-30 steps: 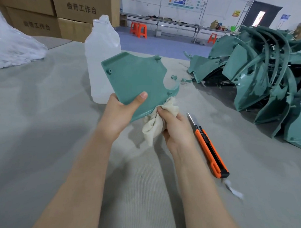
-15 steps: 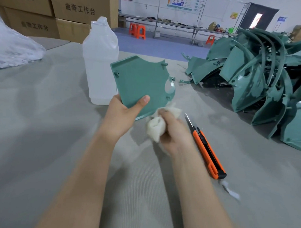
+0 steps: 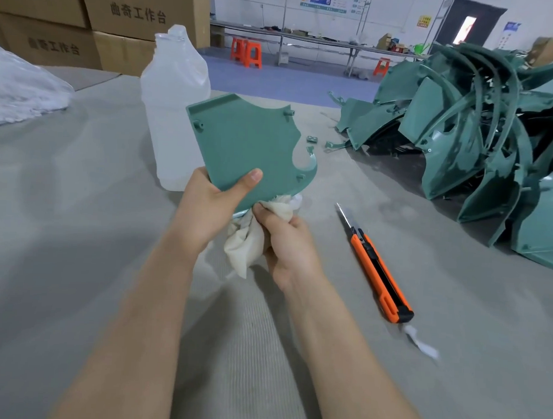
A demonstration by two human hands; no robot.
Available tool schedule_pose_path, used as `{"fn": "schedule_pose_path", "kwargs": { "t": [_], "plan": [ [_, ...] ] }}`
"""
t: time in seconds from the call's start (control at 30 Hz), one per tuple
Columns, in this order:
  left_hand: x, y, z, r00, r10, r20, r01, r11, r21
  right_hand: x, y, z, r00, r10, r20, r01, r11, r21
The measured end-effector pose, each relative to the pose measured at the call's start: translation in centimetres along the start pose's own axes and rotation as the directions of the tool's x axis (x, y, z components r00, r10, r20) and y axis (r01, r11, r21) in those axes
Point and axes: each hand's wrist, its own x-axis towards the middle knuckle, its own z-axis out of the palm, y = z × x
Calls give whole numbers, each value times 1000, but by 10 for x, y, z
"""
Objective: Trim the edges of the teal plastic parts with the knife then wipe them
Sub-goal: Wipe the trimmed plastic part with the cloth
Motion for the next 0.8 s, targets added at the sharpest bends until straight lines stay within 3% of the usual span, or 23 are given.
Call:
{"fn": "schedule_pose_path", "kwargs": {
  "t": [0.23, 0.57, 0.8],
  "plan": [
    [3, 4, -8, 999, 0, 39, -2, 998, 62, 3, -2, -5, 1000, 20, 2, -20, 998, 64],
    [-2, 7, -22, 985, -54, 165, 67, 995, -73, 12, -24, -26, 984, 149, -93, -124, 964, 234],
    [-6, 8, -29, 953, -90, 289, 132, 982, -131, 14, -42, -48, 978, 194, -70, -157, 921, 358]
  ]
}}
